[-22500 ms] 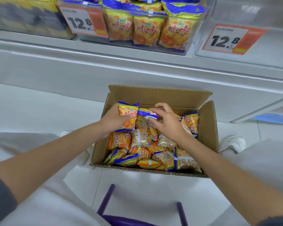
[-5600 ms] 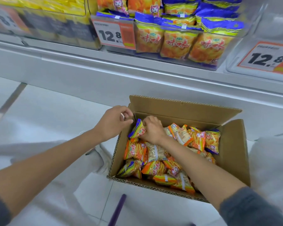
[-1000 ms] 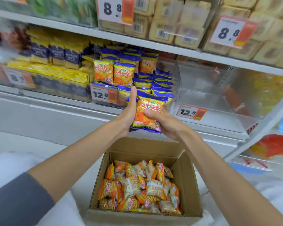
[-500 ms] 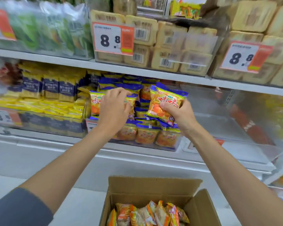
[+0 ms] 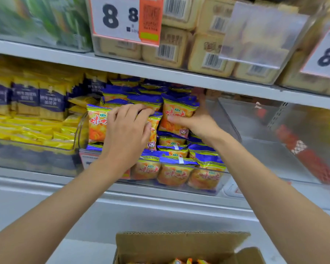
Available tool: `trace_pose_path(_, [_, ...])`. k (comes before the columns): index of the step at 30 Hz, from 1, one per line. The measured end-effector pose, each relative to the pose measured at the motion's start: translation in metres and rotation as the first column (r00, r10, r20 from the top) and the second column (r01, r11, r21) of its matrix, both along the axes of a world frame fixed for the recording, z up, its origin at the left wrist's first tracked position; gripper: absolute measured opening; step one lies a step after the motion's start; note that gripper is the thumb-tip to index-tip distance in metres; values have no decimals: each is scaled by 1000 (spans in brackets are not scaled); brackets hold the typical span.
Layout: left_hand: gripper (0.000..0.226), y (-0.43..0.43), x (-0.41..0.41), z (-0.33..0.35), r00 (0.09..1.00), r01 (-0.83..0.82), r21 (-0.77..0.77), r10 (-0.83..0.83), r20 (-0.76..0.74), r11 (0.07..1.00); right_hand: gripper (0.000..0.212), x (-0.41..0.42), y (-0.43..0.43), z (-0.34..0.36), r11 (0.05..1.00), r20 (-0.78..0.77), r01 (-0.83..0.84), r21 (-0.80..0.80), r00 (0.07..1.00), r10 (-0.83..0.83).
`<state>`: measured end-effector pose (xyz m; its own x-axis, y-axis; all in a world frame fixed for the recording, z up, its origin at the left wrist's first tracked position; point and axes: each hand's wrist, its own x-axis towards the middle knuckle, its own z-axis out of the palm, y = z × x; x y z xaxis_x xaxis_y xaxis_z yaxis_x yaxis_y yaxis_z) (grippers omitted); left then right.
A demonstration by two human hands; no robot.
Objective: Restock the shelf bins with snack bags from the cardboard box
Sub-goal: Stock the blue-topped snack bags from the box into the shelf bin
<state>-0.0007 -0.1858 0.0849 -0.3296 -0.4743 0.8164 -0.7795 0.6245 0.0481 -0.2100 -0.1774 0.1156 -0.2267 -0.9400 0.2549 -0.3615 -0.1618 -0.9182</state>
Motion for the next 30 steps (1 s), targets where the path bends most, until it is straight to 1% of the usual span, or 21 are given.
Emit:
trace_pose_path(1, [30,0,0,0,1000,2,6,-2,0,1000,94,2,1,-4,997,-4,37,-67,999,-37])
trace_pose_path(3, [31,1,1,0,1000,3,18,-3,4,1000,87,5,3,-8,990,-70,68,-126,995,-77])
trace_pose_path(5, [30,1,1,1,1000,4,21,-4,4,1000,74,5,5,-11,997,-149,46,-59,987,-54])
trace_pose_path(6, [30,1,1,1,1000,4,21,-4,3,1000,71,5,7,-11,999,-141,32,2,989,-32])
trace_pose_path(8, [30,2,1,1,1000,1,20,-2,5,1000,73,2,7,-12,993,-14,-21,117,1000,23])
trace_pose_path(9, [30,2,1,1,1000,0,18,0,6,1000,74,2,7,-12,988,31,-33,150,999,28])
trace_pose_path(10, [30,2,1,1,1000,-2,18,2,7,1000,79,4,9,-12,986,31,-27,162,999,22])
trace_pose_path(12, [30,2,1,1,1000,-1,19,1,7,1000,96,3,10,-14,992,-28,-10,128,999,14])
trace_pose_path(13, [30,2,1,1,1000,1,20,-1,8,1000,101,4,11,-15,997,-66,-6,79,998,12])
trace_pose_path(15, [30,3,2,1,1000,1,25,-2,11,1000,108,8,15,-17,999,-122,54,-7,991,-55])
trace_pose_path(17, [31,2,2,1,1000,1,28,-1,9,1000,112,11,19,-20,986,-128,117,-117,983,-132])
trace_pose_path(18, [31,2,2,1,1000,1,29,-1,8,1000,108,14,22,-21,981,-142,120,-153,980,-142])
trace_pose_path(19, [30,2,2,1,1000,1,29,-1,7,1000,102,16,24,-22,984,-165,99,-151,978,-124])
trace_pose_path(20, [30,2,2,1,1000,2,29,-2,5,1000,93,17,24,-23,992,-182,57,-110,980,-77])
trace_pose_path(22, [30,2,2,1,1000,5,29,-5,5,1000,73,20,23,-21,1000,-134,-22,-7,991,21])
trace_pose_path(23, [30,2,2,1,1000,4,29,-4,6,1000,67,21,22,-19,1000,-77,-21,18,997,23])
trace_pose_path(25, [30,2,2,1,1000,1,27,-1,7,1000,71,18,17,-18,998,10,42,49,999,-43])
trace_pose_path(26, [30,2,2,1,1000,0,25,0,6,1000,73,18,15,-18,995,15,69,77,997,-70])
trace_pose_path(27, [30,2,1,1,1000,1,25,-1,5,1000,69,18,15,-17,991,13,69,118,997,-71])
trace_pose_path(28, [29,2,1,1,1000,2,24,-3,4,1000,61,18,15,-16,984,28,47,172,998,-53])
trace_pose_path(30, [29,2,1,0,1000,6,26,-6,5,1000,47,17,15,-14,970,85,21,241,995,-43])
